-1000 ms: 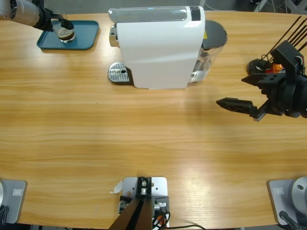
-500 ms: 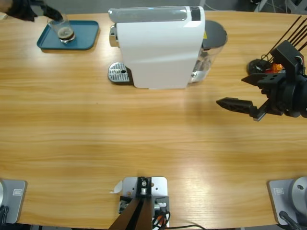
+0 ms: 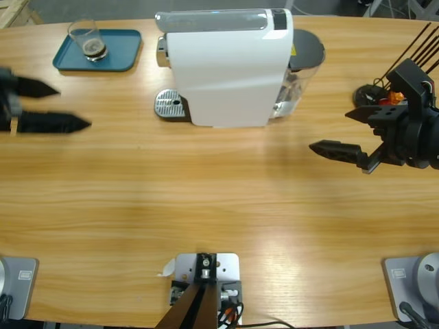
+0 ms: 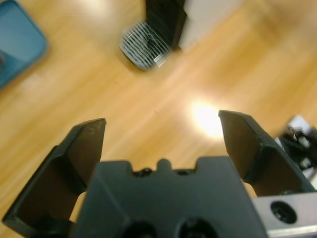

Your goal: Pour coffee

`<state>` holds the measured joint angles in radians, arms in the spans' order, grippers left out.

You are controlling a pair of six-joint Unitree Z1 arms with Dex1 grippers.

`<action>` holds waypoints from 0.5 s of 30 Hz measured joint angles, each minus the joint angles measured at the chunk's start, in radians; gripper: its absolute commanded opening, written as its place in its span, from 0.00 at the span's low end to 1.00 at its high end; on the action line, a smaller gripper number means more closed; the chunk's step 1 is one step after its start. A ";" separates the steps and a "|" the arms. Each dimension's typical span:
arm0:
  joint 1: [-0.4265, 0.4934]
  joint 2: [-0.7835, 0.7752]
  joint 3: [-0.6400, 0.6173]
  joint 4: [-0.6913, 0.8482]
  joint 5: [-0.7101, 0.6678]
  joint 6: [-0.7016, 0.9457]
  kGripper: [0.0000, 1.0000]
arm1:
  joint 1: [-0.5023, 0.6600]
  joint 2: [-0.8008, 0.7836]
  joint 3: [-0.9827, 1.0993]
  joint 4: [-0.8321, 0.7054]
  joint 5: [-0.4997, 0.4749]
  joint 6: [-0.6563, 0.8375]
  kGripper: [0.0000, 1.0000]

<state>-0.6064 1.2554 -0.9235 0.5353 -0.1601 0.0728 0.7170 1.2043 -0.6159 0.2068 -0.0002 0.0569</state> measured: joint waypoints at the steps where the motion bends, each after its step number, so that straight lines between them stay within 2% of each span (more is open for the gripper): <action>1: -0.002 -0.012 0.025 0.000 -0.025 0.000 0.98 | 0.000 0.001 0.000 0.000 0.000 0.000 0.99; 5: -0.044 -0.031 0.090 -0.034 -0.075 0.013 0.99 | 0.000 0.018 0.000 0.000 0.000 0.000 0.99; 8: -0.068 -0.032 0.127 -0.073 -0.079 0.103 0.99 | 0.000 0.038 0.000 0.000 0.000 0.000 0.99; 15: -0.079 -0.030 0.236 -0.237 0.017 0.147 0.97 | 0.000 0.045 0.000 0.000 0.002 0.000 0.98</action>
<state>-0.6854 1.2255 -0.6874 0.2978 -0.1433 0.2201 0.7170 1.2497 -0.6160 0.2068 0.0021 0.0569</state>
